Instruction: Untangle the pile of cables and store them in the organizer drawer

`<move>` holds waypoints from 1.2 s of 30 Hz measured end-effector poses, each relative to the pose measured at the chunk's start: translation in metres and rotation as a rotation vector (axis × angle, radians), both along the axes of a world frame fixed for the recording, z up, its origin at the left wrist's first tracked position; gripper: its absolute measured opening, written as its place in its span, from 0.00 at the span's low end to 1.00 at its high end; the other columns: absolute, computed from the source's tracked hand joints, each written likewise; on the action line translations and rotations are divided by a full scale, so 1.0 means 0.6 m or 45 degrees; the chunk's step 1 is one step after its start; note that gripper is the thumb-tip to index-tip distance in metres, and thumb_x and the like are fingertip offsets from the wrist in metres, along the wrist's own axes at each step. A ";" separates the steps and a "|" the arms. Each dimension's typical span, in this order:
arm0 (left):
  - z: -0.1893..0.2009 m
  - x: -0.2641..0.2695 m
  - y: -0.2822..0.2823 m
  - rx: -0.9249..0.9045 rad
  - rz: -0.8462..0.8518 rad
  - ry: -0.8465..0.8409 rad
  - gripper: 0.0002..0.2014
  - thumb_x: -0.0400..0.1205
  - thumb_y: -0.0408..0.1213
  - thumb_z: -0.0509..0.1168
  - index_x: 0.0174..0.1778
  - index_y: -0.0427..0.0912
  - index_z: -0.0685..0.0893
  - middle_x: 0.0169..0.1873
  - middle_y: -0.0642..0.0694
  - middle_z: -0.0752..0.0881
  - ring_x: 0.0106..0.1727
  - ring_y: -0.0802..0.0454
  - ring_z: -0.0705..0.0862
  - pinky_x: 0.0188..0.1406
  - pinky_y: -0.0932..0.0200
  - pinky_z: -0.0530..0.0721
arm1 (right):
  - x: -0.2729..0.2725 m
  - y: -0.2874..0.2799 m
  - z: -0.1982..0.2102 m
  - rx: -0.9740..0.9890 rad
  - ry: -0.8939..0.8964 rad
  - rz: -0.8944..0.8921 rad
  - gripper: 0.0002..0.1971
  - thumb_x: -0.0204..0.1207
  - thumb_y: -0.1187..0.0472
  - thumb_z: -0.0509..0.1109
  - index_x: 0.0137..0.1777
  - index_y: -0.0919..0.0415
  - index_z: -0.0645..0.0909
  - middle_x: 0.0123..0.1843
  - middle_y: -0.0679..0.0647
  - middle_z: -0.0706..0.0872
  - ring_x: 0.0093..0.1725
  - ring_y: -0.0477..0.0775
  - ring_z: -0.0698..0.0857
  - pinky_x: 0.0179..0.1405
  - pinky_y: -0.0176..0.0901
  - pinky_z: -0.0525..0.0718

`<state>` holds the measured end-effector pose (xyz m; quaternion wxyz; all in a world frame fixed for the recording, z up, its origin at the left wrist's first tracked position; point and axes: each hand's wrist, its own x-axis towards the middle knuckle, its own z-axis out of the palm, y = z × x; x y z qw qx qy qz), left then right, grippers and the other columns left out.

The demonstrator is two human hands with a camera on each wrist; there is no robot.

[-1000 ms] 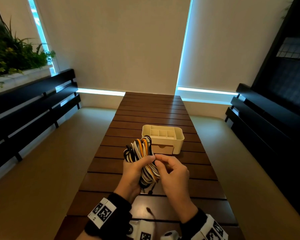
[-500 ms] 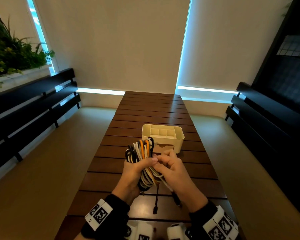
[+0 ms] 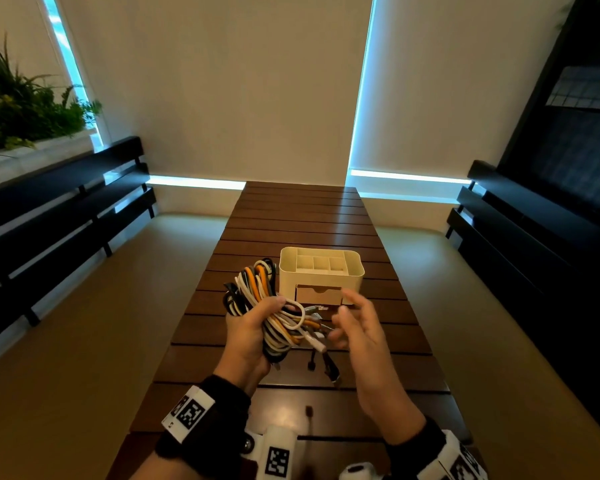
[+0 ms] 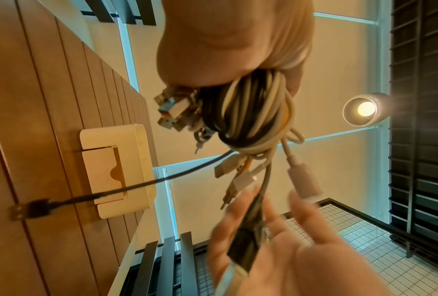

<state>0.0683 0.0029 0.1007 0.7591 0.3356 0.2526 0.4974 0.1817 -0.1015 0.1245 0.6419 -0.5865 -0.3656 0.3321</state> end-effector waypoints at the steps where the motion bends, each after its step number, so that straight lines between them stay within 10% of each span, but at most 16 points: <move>1: 0.002 0.001 0.001 0.026 0.017 0.008 0.10 0.64 0.28 0.72 0.40 0.35 0.83 0.35 0.38 0.85 0.33 0.45 0.87 0.41 0.46 0.88 | 0.005 -0.001 -0.014 -0.110 0.082 -0.087 0.11 0.83 0.53 0.54 0.54 0.53 0.77 0.40 0.52 0.78 0.33 0.46 0.78 0.29 0.31 0.75; 7: 0.016 0.002 -0.009 0.057 -0.092 -0.010 0.08 0.65 0.28 0.70 0.39 0.33 0.82 0.30 0.40 0.86 0.29 0.47 0.86 0.34 0.51 0.89 | -0.005 0.005 -0.104 -0.776 0.804 0.331 0.45 0.66 0.23 0.44 0.35 0.66 0.84 0.30 0.61 0.85 0.23 0.51 0.78 0.22 0.36 0.68; 13: 0.012 -0.004 -0.038 -0.076 -0.328 -0.041 0.03 0.67 0.30 0.72 0.33 0.36 0.85 0.28 0.39 0.86 0.27 0.46 0.85 0.30 0.53 0.88 | -0.001 0.033 -0.063 -0.266 1.216 0.241 0.23 0.82 0.51 0.55 0.53 0.69 0.85 0.38 0.60 0.91 0.36 0.54 0.90 0.33 0.44 0.87; 19: -0.006 -0.030 -0.033 0.014 -0.222 0.124 0.07 0.64 0.28 0.71 0.36 0.34 0.83 0.27 0.38 0.85 0.26 0.46 0.85 0.27 0.54 0.86 | 0.070 0.047 0.005 0.121 1.101 -0.096 0.15 0.84 0.57 0.54 0.50 0.64 0.81 0.30 0.54 0.88 0.28 0.47 0.86 0.26 0.37 0.85; 24: -0.010 -0.028 -0.042 0.098 -0.150 0.187 0.09 0.62 0.25 0.73 0.37 0.33 0.83 0.26 0.41 0.86 0.26 0.47 0.86 0.27 0.55 0.86 | 0.048 0.021 0.051 0.048 0.357 0.062 0.15 0.85 0.52 0.50 0.56 0.57 0.75 0.24 0.52 0.75 0.17 0.43 0.67 0.14 0.31 0.65; 31: -0.006 -0.019 -0.049 0.130 -0.123 0.236 0.12 0.60 0.23 0.76 0.37 0.33 0.83 0.26 0.39 0.86 0.26 0.46 0.86 0.26 0.56 0.85 | -0.009 0.011 0.047 0.086 0.037 0.049 0.07 0.84 0.61 0.54 0.53 0.57 0.74 0.30 0.53 0.79 0.23 0.41 0.72 0.26 0.31 0.75; 36: -0.005 -0.015 -0.046 0.142 -0.068 0.285 0.09 0.68 0.18 0.71 0.41 0.31 0.83 0.26 0.40 0.87 0.27 0.46 0.87 0.26 0.56 0.85 | -0.024 0.019 0.031 -0.028 0.105 0.019 0.07 0.82 0.65 0.59 0.56 0.58 0.76 0.51 0.56 0.83 0.46 0.47 0.80 0.44 0.36 0.78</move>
